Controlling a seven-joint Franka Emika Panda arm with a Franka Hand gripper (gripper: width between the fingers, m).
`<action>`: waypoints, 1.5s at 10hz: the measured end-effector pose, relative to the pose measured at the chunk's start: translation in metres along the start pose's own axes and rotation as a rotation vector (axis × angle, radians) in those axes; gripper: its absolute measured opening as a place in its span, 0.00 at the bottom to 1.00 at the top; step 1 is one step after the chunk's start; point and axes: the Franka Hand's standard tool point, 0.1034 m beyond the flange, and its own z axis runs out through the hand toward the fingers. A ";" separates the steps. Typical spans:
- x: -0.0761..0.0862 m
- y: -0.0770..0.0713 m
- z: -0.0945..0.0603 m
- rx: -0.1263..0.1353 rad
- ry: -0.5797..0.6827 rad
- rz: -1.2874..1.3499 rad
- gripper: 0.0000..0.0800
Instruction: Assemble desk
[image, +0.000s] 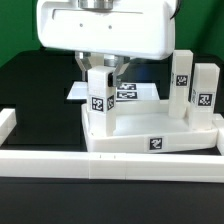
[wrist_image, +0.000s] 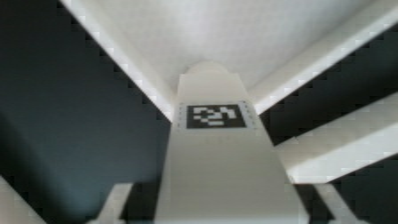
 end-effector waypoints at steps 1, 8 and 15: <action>0.001 0.001 0.000 0.007 -0.003 0.152 0.36; 0.000 -0.001 0.001 0.023 -0.017 0.730 0.36; -0.003 -0.009 0.000 0.026 -0.010 0.294 0.80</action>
Offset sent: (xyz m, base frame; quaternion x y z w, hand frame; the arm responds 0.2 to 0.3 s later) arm -0.0022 0.0012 -0.0072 -0.0136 -0.0041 0.2613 0.9651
